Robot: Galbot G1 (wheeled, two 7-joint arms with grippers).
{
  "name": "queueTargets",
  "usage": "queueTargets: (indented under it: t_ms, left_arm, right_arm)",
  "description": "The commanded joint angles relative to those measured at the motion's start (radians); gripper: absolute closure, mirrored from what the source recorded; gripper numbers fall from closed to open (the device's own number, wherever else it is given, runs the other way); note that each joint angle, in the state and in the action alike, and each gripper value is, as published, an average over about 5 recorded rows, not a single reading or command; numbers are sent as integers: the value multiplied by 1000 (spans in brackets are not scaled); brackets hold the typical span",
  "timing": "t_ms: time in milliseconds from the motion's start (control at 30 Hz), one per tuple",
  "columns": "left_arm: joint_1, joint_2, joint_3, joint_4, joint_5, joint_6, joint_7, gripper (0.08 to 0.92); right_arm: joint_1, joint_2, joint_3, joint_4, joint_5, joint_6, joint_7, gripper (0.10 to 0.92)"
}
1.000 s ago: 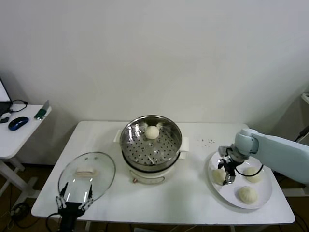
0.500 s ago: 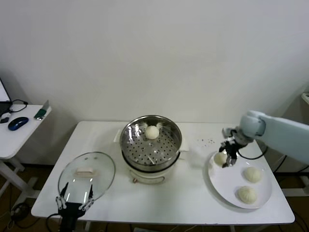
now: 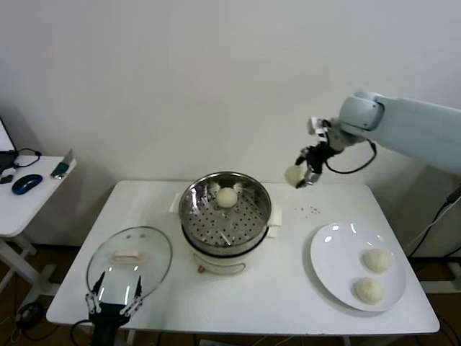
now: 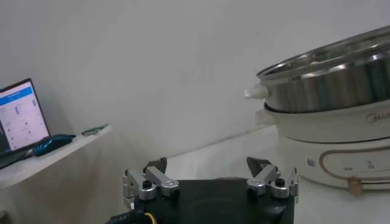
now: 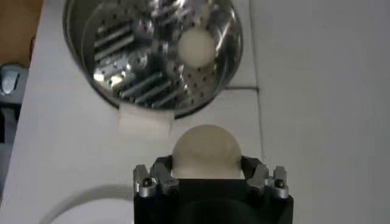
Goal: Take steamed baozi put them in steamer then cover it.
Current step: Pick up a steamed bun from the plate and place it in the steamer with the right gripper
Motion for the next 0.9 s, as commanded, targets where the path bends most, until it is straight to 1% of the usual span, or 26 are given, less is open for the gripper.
queueTargets:
  t_ms: [33,300,700,900]
  left_arm:
    - [11,5,3,-13,-3,-8,0,177]
    - [9,2,3,-11,-2,-19,1,177]
    - [-21,11,-36,-7,-23,-16,7,177]
    - [-22,14,-33,-1,-24,-16,8,177]
  right_arm:
    - [-8,285,10,-26,153,-61,81,304]
    - [-87,411,-9,-90,154,-77,109,304]
    - [-239,504,-29,-171,87,-75,125,304]
    - [-281,538,-24,-227,63,-70,120,304]
